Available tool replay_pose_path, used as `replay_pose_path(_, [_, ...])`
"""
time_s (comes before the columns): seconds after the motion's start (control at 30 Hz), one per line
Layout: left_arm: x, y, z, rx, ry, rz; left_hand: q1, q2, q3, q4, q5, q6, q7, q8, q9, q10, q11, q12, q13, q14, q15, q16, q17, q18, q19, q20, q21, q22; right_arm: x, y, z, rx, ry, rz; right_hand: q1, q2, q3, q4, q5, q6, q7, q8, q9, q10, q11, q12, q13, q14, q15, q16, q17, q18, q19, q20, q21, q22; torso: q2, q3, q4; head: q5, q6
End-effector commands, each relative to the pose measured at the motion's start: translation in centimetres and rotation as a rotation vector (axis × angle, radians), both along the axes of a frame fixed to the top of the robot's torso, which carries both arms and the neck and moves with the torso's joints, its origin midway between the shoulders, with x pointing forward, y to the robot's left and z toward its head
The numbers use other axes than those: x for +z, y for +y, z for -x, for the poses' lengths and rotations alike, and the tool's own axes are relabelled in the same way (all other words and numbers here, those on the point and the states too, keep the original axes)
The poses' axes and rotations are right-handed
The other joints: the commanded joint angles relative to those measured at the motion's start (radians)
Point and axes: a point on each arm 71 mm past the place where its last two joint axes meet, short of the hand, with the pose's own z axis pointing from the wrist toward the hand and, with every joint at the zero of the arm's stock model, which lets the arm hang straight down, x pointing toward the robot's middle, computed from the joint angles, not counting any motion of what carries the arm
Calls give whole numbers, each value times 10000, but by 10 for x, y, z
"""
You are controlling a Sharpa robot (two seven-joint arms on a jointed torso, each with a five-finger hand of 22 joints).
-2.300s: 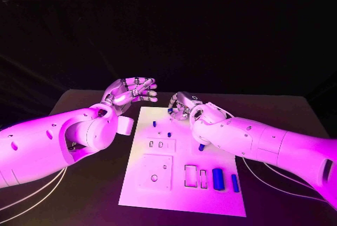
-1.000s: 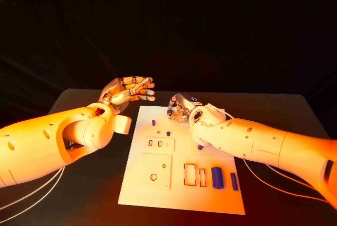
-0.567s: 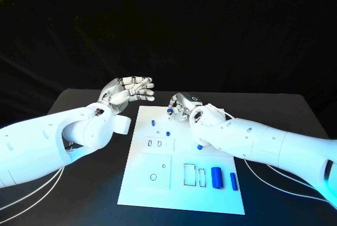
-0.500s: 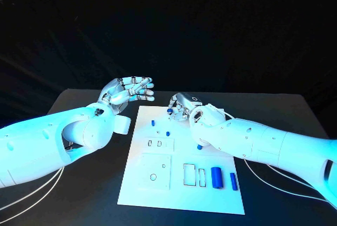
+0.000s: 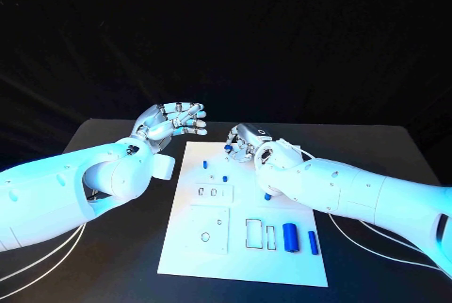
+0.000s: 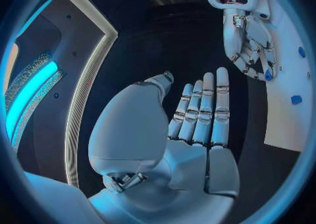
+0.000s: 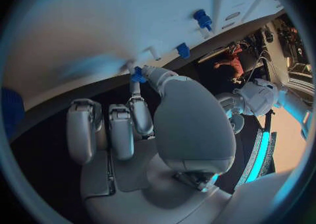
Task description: Assemble the parts on the task board
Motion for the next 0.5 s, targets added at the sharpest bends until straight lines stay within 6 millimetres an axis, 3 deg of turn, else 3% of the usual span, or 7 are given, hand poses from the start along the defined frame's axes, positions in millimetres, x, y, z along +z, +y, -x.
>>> replay_pose_path(0.03, [2, -2, 0, -179, -66, 108, -50, -2, 67, 12, -60, -54, 193, -26, 10, 16, 43, -39, 3, -76, 9, 49, 10, 102, -75, -23, 34, 10, -2, -3, -1, -87, 152, 257, -80, -36, 41, -8, 16, 35, 1, 15, -11, -2, -21, -53, 286, 1016, 41, 60, 2508, -135, 150, 15, 31, 1439, -2, 4, 4, -12, -17])
replay_pose_path(0.3, [1, -1, -1, -138, -72, 111, -58, -2, 69, 13, -60, -61, 196, -32, 14, 10, 46, -50, 2, -89, 13, 46, 26, 102, -93, -19, 50, 18, -3, -7, 0, -222, 163, 367, -232, -108, 11, 50, 9, 40, 13, -15, -45, -4, -9, -76, 268, 1011, 50, 52, 2485, -130, 140, 20, 8, 1428, -2, 7, -27, -45, -13])
replay_pose_path(0.5, [1, -1, -2, -127, -72, 106, -58, -2, 69, 13, -60, -61, 196, -32, 14, 10, 46, -50, 2, -89, 13, 46, 26, 102, -93, -19, 50, 18, -3, -9, 0, -221, 166, 403, -256, -123, 4, 59, 9, 37, 15, -22, -52, -21, -8, -95, 247, 1009, 51, 51, 2479, -129, 138, 21, 4, 1426, -2, 2, 3, -77, -12])
